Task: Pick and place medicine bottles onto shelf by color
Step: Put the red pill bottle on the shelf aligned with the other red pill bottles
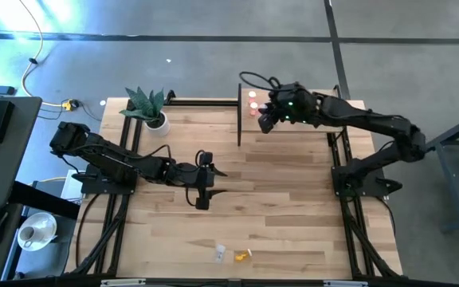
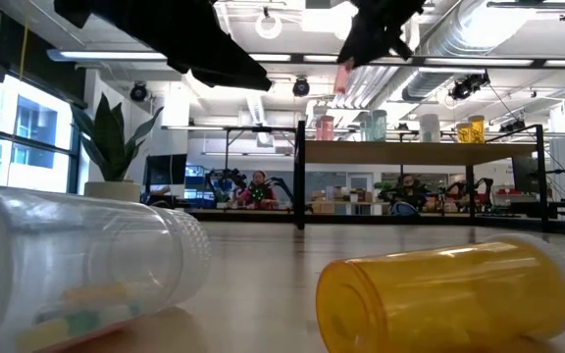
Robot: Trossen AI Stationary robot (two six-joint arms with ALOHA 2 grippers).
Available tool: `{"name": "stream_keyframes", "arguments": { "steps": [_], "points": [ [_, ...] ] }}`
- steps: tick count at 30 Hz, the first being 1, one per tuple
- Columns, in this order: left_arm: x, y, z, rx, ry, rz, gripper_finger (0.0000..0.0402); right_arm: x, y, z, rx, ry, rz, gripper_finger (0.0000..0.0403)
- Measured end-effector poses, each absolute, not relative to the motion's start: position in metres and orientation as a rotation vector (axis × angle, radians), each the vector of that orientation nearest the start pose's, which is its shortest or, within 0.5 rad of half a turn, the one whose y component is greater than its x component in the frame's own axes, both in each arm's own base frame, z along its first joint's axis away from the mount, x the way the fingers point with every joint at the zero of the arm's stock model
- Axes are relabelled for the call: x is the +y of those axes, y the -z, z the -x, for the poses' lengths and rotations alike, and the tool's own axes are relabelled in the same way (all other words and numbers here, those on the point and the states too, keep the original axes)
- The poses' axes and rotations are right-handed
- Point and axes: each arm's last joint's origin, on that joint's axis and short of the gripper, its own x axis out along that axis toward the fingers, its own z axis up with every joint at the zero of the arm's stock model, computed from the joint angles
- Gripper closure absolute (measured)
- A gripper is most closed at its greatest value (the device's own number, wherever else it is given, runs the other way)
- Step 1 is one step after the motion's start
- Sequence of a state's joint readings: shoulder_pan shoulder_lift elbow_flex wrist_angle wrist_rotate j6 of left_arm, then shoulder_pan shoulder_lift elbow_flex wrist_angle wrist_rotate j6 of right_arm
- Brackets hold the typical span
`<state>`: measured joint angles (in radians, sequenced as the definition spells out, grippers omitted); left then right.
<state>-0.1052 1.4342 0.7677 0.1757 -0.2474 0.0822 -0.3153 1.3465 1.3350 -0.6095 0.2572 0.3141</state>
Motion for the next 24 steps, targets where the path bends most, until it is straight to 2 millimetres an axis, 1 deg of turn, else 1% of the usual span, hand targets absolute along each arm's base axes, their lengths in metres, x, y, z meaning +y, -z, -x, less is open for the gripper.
{"name": "stream_keyframes", "arguments": {
  "steps": [7,9,15,18,24],
  "points": [
    [-0.024,-0.215,-0.297,0.498,-0.118,-0.168,0.0172,-0.110,-0.332,-0.287,0.670,0.679,-0.328,0.0297],
    [-0.024,-0.214,-0.297,0.505,-0.118,-0.169,0.0172,-0.111,-0.324,-0.293,0.697,0.660,-0.338,0.0297],
    [-0.024,-0.213,-0.296,0.519,-0.117,-0.172,0.0172,-0.116,-0.307,-0.305,0.744,0.678,-0.358,0.0297],
    [-0.024,-0.213,-0.296,0.519,-0.117,-0.172,0.0172,-0.117,-0.302,-0.309,0.756,0.685,-0.355,0.0297],
    [-0.024,-0.213,-0.296,0.519,-0.117,-0.172,0.0172,-0.119,-0.299,-0.311,0.757,0.721,-0.328,0.0297]
  ]
}}
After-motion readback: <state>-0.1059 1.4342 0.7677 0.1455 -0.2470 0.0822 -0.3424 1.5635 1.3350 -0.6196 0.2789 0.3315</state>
